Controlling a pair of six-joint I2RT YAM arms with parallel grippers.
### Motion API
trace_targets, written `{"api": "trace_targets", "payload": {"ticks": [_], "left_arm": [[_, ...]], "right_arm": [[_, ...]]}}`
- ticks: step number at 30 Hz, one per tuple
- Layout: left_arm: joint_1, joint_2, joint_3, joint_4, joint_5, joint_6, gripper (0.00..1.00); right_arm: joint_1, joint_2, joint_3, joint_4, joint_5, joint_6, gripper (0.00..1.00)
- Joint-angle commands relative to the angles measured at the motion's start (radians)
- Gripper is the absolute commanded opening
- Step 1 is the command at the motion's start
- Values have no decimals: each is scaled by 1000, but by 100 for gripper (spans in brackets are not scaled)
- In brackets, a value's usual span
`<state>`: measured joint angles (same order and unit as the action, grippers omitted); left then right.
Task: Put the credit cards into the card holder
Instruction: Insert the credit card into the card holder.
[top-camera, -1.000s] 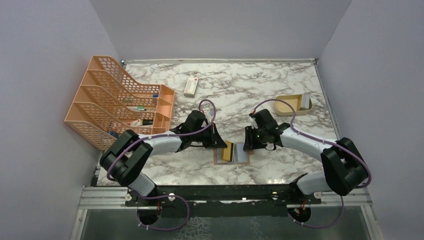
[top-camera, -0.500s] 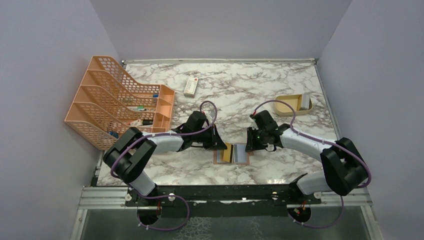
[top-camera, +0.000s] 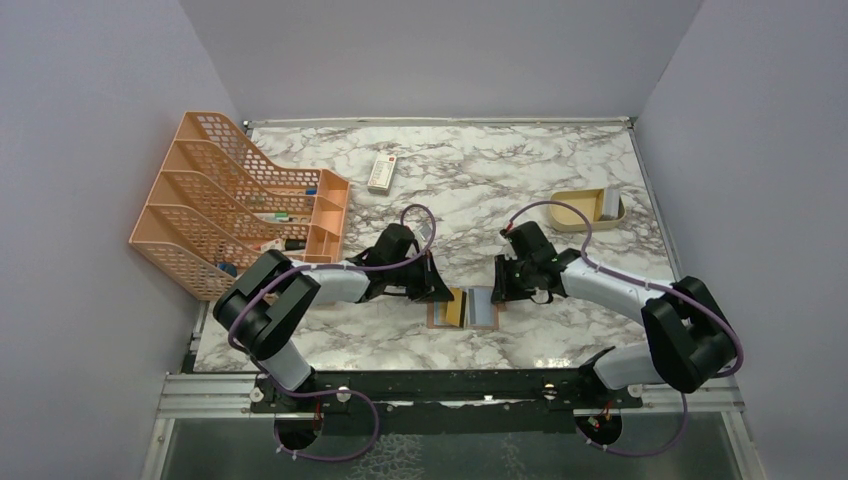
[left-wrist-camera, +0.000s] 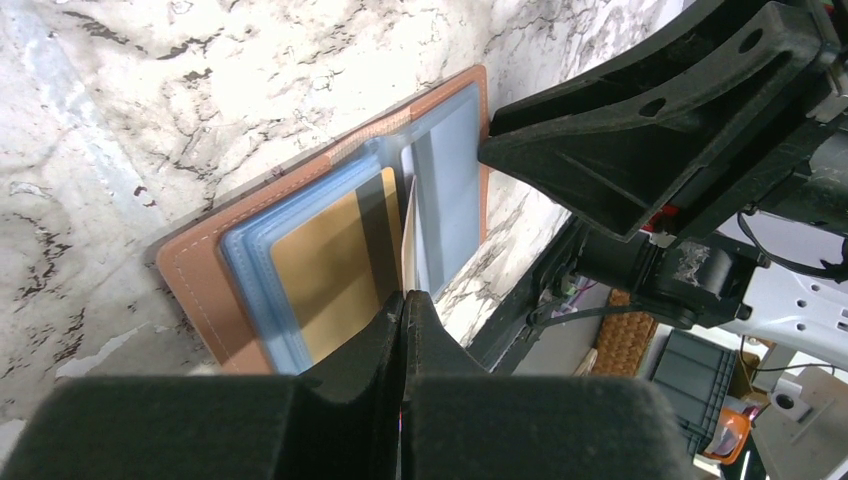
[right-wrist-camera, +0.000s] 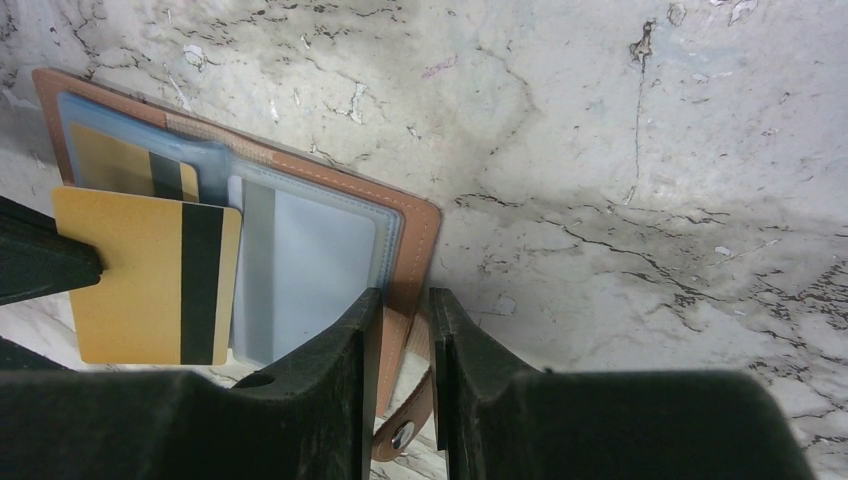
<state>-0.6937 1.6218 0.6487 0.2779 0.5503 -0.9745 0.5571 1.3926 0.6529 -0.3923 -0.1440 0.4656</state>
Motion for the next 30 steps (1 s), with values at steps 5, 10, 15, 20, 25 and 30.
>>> {"api": "trace_targets", "payload": {"ticks": [5,10,15,20,25,30], "left_arm": [[3,30,23,41,-9,-1,0],[3,33,20,42,-18,-3,0],[3,35,17,42,-46,-3,0],[3,50,20,43,-55,-1,0],[3,52,14,41,-86,5,0],[3,69,20,45,-90,8,0]], "right_arm": [[7,-24,-33,21,16,12,24],[7,-39,-46,29,16,39,21],[7,-49,-54,29,18,45,20],[7,-47,-59,33,8,43,20],[7,-60,-63,30,7,47,20],[7,-60,-73,43,-3,57,20]]}}
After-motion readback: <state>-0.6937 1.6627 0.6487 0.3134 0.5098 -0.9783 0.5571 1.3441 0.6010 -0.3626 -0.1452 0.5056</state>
